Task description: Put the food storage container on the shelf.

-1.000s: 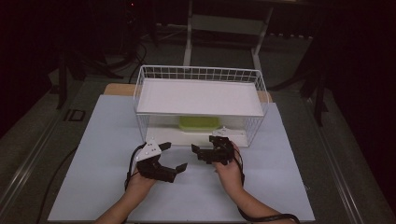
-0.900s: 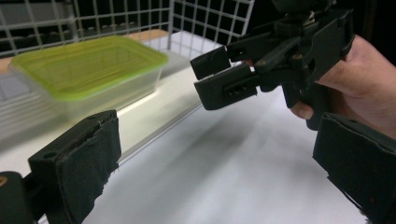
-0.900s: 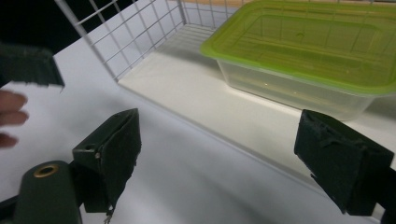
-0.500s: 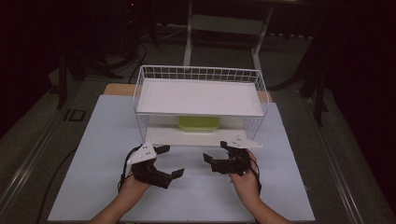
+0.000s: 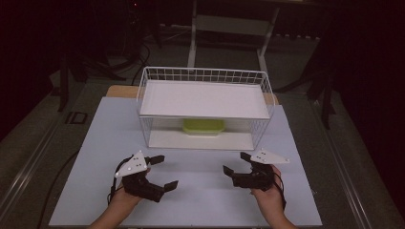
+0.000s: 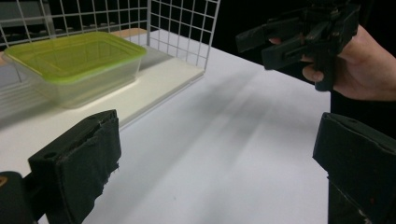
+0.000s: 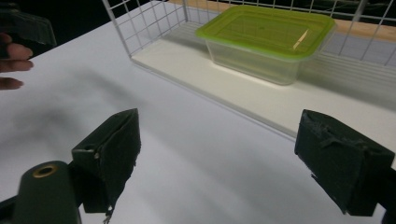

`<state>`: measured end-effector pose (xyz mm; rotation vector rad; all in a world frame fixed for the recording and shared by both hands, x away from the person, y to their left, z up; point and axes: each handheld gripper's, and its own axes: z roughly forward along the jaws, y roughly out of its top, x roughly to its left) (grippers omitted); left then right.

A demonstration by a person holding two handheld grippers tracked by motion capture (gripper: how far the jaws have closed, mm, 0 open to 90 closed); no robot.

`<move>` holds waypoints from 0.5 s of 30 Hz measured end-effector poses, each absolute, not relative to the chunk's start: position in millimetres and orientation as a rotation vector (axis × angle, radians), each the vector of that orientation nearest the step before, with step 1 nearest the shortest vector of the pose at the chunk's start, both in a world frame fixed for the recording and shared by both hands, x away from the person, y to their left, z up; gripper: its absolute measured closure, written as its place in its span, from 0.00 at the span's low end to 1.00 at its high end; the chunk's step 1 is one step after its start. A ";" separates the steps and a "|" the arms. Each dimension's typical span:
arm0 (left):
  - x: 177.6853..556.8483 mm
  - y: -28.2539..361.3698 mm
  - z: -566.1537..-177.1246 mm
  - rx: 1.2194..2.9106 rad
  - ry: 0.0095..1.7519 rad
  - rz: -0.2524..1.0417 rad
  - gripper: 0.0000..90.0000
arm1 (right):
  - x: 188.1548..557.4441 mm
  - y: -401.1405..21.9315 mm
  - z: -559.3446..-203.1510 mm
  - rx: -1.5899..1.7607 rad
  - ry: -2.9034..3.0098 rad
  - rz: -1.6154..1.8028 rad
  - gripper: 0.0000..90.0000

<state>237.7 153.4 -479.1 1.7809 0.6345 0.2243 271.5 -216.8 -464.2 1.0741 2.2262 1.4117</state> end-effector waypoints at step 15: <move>231.7 157.5 -496.5 1.794 0.615 0.202 0.02 | 258.9 -240.1 -484.2 1.061 2.282 1.393 0.16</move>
